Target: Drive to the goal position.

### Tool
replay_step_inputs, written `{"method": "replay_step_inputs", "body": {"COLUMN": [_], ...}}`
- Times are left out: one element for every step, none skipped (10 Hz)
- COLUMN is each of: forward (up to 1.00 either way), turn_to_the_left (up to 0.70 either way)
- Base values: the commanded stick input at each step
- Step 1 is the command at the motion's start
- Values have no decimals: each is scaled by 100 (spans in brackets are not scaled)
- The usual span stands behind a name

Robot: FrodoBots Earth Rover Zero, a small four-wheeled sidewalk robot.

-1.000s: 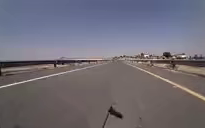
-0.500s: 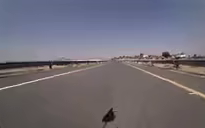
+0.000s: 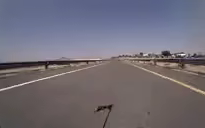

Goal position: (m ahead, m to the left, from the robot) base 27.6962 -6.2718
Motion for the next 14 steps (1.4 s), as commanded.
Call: {"method": "replay_step_inputs", "body": {"forward": [100, 100, 100, 100, 100, 100, 100, 100, 100, 100, 100, 100, 100, 100], "turn_to_the_left": [-1, -1, -1, -1, -1, -1, -1, -1, -1, -1, -1, -1, -1, -1]}}
